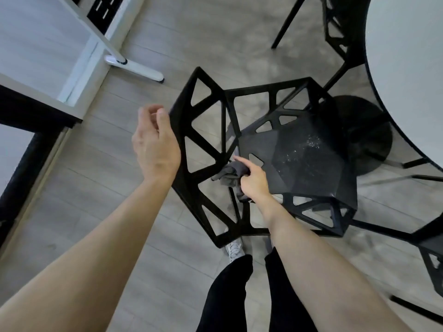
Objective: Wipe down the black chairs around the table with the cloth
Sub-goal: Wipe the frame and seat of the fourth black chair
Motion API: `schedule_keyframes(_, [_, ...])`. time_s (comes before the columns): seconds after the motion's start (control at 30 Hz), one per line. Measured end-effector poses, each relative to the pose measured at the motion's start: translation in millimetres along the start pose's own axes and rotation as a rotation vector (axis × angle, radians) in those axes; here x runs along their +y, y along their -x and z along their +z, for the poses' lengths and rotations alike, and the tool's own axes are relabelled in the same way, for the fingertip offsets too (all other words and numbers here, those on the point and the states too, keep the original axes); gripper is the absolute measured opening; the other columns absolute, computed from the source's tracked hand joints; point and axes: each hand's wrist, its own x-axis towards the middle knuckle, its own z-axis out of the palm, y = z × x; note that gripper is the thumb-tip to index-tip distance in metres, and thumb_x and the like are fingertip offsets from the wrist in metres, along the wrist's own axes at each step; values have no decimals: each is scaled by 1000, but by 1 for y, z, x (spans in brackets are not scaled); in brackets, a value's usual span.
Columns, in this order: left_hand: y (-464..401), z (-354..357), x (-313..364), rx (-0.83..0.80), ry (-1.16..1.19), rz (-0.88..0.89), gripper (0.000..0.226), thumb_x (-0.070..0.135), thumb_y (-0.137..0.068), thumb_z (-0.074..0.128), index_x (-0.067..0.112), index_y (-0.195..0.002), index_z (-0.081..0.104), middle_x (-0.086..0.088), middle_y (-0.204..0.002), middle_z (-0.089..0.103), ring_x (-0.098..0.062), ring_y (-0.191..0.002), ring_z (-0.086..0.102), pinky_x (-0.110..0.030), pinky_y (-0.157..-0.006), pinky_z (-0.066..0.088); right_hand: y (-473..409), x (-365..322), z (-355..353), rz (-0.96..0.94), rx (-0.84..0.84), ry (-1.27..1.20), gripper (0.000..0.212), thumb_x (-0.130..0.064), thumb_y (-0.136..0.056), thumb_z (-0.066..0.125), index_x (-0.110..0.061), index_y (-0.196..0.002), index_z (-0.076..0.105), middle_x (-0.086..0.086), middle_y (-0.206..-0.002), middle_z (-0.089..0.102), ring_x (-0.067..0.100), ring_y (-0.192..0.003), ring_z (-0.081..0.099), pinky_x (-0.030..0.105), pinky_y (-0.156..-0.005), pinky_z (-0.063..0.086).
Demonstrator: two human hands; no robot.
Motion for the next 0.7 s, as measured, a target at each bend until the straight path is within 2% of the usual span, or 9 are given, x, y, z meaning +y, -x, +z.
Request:
schedule_keyframes(0.07, [28,-10,-11,-2,26,-44,34,42,-114,40,26,-136,60,15,-116,64,12,-99,58,-5,-80,39,34,21,-3,25,-42,12,68,11,-95,45,-30,-146,61,-4,-135,66,12,-122,60,18,-100,42])
schedule_keyframes(0.17, [90,-5,-28,-57,42,-108,36,42,-116,34,28,-145,51,17,-103,61,12,-91,57,-16,-79,42,71,49,-18,-10,-179,9,65,6,-98,48,-35,-147,59,-12,-135,66,12,-132,59,23,-110,42])
schedule_keyframes(0.23, [109,9,-35,25,62,-119,38,37,-118,31,25,-149,47,14,-95,60,6,-83,57,-14,-73,44,55,51,-35,20,-115,-28,69,9,-97,48,-41,-143,63,-9,-137,68,12,-132,60,29,-115,45])
schedule_keyframes(0.33, [103,26,-41,175,172,-97,39,37,-116,31,26,-147,51,1,-99,72,-11,-90,68,-35,-78,55,2,32,-46,42,64,-24,67,5,-103,49,-42,-150,57,-6,-148,60,7,-132,51,23,-114,38])
schedule_keyframes(0.4, [98,28,-49,185,222,-54,40,31,-116,31,20,-147,53,-5,-102,74,-16,-94,70,-29,-80,54,-22,16,-22,-84,-6,5,66,4,-105,48,-38,-157,50,-4,-155,53,12,-140,47,16,-112,29])
schedule_keyframes(0.43, [97,28,-53,183,227,-30,40,28,-115,31,16,-146,53,-7,-103,73,-15,-94,69,-24,-81,52,-23,11,-7,-156,-72,26,67,5,-104,47,-36,-157,50,-3,-157,51,17,-143,47,15,-112,28])
schedule_keyframes(0.5, [96,27,-56,171,239,-2,41,27,-114,32,13,-145,54,-11,-105,71,-18,-96,67,-25,-85,51,2,20,13,-224,-165,86,70,9,-100,45,-33,-155,54,-1,-157,51,22,-142,50,18,-115,31])
schedule_keyframes(0.63, [99,27,-56,165,266,-11,43,26,-112,31,8,-145,53,-12,-108,72,-15,-99,67,-23,-88,50,104,67,-28,-282,-326,179,88,18,-86,46,-42,-149,59,-13,-155,48,7,-142,49,16,-119,37])
schedule_keyframes(0.7, [101,26,-56,159,270,-9,44,26,-113,31,9,-147,53,-13,-109,72,-16,-101,67,-24,-89,51,99,69,-38,-287,-369,230,83,12,-85,47,-40,-148,60,-13,-152,52,7,-138,51,21,-118,40])
